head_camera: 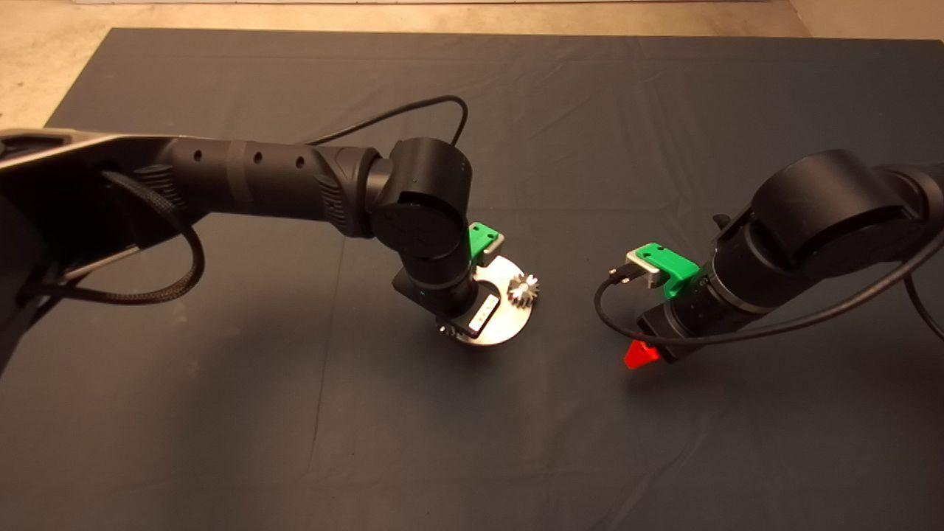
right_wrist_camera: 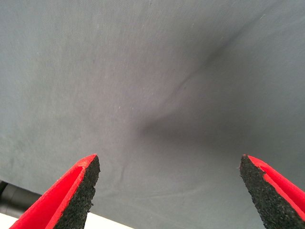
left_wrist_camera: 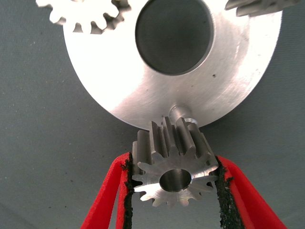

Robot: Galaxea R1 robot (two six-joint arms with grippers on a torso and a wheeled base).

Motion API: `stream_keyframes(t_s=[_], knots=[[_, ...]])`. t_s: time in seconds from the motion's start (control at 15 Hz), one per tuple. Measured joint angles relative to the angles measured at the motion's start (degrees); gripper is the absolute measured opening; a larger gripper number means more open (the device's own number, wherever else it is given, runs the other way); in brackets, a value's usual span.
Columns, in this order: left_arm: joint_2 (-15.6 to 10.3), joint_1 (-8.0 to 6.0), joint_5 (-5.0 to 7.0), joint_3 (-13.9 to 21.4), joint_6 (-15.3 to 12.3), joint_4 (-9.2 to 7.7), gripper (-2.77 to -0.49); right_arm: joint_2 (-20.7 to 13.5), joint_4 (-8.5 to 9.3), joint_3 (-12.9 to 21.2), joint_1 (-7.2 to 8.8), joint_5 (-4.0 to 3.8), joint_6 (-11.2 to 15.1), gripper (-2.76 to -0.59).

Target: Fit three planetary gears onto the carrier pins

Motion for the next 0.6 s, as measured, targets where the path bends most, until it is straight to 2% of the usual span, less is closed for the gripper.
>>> stream_keyframes(t_s=[0.2,0.6], knots=[[1.02,-0.26,-0.09,-0.02,-0.02,-0.39,-2.33,0.0,0.0,0.0,-0.02,-0.02,0.16,-1.18],[1.13,-0.28,-0.04,-0.13,-0.39,-0.98,-2.33,-0.02,0.0,0.0,-0.3,-0.04,0.16,-1.18]])
